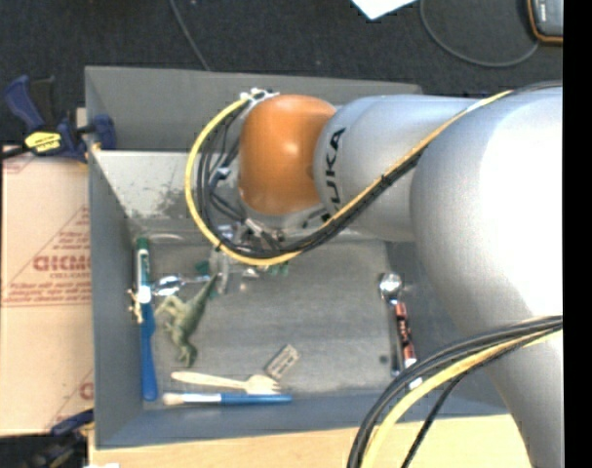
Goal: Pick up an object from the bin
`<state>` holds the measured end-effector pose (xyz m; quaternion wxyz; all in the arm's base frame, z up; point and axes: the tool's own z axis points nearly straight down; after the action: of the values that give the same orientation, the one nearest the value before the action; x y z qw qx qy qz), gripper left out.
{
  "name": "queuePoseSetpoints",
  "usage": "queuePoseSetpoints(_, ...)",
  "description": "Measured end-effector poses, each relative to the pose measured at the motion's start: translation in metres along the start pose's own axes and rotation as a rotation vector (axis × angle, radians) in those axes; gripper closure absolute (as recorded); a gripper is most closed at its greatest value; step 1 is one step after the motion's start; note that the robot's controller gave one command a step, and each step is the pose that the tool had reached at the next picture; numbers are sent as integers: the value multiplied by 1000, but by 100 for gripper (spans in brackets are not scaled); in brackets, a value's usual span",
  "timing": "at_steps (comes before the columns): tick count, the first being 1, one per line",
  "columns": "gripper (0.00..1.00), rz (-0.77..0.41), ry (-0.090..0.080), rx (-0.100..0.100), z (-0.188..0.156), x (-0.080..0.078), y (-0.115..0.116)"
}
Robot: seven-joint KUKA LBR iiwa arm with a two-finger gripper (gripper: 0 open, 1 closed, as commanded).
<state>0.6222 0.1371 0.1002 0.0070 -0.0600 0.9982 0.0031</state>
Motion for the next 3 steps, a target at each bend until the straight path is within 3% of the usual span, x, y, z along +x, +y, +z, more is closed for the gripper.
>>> queuePoseSetpoints(3,100,4,-10,-3,-26,-2,0)
